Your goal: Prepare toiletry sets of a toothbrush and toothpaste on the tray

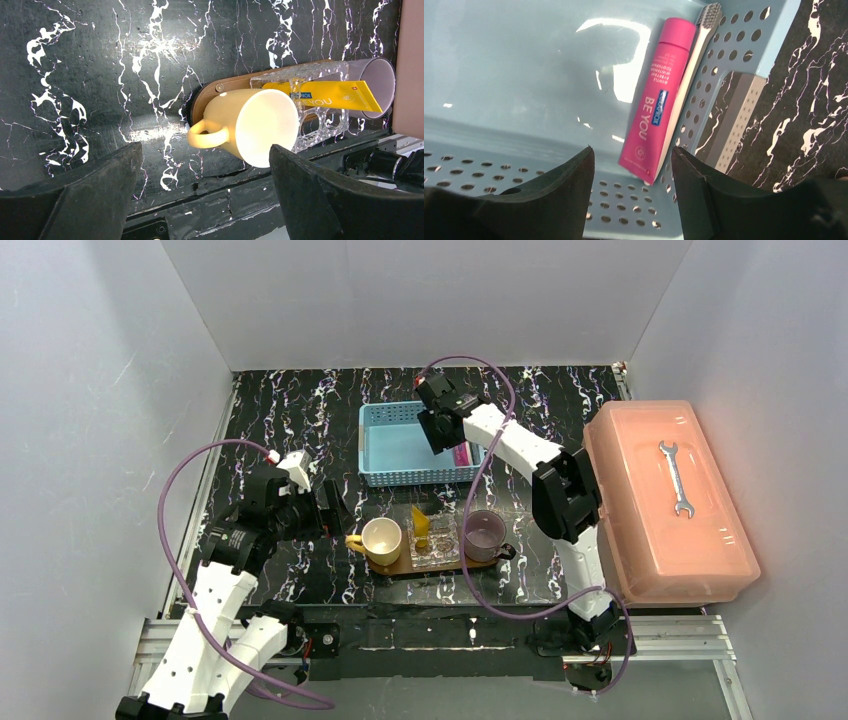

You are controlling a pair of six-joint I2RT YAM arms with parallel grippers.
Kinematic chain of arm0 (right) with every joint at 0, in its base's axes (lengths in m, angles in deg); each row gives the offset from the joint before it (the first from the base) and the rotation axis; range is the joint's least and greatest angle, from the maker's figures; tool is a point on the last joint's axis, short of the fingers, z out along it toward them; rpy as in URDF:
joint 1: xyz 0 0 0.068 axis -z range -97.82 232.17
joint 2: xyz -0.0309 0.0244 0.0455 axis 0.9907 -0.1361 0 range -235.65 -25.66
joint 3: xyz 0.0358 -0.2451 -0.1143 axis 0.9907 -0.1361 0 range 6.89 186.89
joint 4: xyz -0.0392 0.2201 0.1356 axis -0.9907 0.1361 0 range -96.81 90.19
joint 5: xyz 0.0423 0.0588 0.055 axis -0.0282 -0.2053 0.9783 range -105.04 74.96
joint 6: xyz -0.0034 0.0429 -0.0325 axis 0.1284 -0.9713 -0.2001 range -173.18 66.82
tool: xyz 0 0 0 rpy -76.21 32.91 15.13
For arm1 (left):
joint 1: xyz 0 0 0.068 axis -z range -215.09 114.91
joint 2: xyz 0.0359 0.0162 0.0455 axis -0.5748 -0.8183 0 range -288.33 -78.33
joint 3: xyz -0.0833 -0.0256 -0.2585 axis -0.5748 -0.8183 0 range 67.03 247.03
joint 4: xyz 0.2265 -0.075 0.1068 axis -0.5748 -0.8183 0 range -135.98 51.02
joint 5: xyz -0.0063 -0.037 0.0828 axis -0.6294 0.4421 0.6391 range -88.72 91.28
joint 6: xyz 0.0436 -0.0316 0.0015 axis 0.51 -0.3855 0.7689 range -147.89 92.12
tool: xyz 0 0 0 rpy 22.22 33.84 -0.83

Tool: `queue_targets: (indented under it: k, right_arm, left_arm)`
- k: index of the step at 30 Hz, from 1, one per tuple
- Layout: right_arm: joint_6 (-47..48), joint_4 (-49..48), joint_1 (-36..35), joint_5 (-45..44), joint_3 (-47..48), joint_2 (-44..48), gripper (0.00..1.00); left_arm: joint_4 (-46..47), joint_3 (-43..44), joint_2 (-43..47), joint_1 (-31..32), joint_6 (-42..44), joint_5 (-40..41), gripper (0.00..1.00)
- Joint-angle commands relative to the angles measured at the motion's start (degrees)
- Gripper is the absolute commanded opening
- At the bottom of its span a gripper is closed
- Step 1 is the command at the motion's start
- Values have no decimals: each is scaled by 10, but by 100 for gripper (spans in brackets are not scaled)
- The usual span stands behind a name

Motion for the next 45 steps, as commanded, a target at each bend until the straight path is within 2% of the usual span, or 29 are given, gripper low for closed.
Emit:
queue_targets:
  k: [1,19,36,40,45]
  right_arm:
    - [3,-10,15,3,43,-22,66]
    - [-6,-2,43,36,109,-102,66]
    - [-8,0,51,46,113,-143,65]
    - [-11,-2,51,66,106,-148,61]
    - [-12,-12,51,81,93,-141,47]
  left_arm:
    - [0,-8,-2,0,8,-7,98]
    - [-1,-8,-4,-1,8,-3,98]
    - [-1,-8,-11,0,9,-3,98]
    - [-1,-7,-12,0,9,-3,98]
    - [-1,-8,-11,-1,9,-2,98]
